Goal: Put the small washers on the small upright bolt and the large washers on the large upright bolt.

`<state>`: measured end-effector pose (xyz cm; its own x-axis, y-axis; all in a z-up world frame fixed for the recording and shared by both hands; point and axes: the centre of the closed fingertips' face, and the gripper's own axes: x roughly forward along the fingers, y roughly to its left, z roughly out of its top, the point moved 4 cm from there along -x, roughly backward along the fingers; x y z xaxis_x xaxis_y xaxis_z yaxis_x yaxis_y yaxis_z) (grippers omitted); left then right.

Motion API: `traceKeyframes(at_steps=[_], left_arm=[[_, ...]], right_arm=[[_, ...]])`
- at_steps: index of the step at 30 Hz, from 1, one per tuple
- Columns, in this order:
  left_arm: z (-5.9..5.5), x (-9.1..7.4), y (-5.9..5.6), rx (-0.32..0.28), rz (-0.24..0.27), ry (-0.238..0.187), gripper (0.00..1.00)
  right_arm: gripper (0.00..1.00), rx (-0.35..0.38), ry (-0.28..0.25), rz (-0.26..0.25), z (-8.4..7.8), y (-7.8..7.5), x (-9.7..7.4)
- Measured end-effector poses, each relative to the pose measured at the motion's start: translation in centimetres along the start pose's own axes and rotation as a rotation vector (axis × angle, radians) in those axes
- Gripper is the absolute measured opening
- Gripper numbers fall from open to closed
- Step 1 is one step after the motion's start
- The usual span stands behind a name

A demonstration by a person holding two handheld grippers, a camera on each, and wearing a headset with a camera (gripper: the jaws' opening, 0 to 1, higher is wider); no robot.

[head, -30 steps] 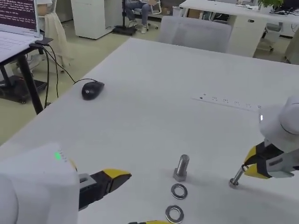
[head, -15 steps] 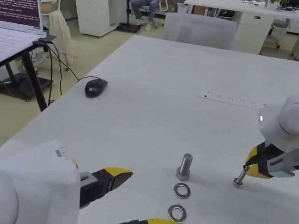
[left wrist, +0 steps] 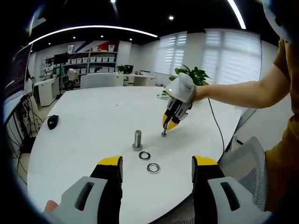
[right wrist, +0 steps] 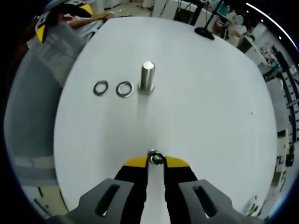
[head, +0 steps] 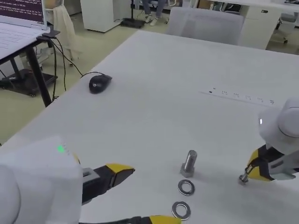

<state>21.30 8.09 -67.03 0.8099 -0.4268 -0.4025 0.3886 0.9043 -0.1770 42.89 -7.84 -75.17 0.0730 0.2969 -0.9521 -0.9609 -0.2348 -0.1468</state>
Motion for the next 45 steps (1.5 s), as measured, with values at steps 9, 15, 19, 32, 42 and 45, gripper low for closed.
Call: traceKeyframes(at_steps=[9, 15, 19, 32, 42, 45], left_arm=[[-0.2, 0.1, 0.3, -0.008, 0.002, 0.012, 0.59], [-0.3, 0.2, 0.5, -0.013, 0.004, 0.015, 0.59], [-0.3, 0.3, 0.6, -0.014, 0.002, 0.017, 0.59], [0.1, 0.1, 0.6, 0.011, 0.001, 0.012, 0.59], [0.4, -0.4, 0.0, 0.039, -0.012, 0.006, 0.59], [0.5, -0.5, -0.2, 0.049, -0.016, 0.003, 0.59]], right_arm=[[0.13, 0.001, 0.006, 0.027, -0.4, 0.0, 1.6], [0.13, 0.003, -0.001, 0.036, -0.5, 0.1, 2.0], [0.14, -0.002, -0.005, 0.027, -0.5, -0.1, 1.9], [0.16, 0.014, -0.018, -0.001, -0.8, 0.5, 0.4], [0.16, 0.044, -0.026, -0.017, -1.8, 2.2, -0.7], [0.16, 0.042, -0.03, -0.013, -1.6, 3.1, -0.8]])
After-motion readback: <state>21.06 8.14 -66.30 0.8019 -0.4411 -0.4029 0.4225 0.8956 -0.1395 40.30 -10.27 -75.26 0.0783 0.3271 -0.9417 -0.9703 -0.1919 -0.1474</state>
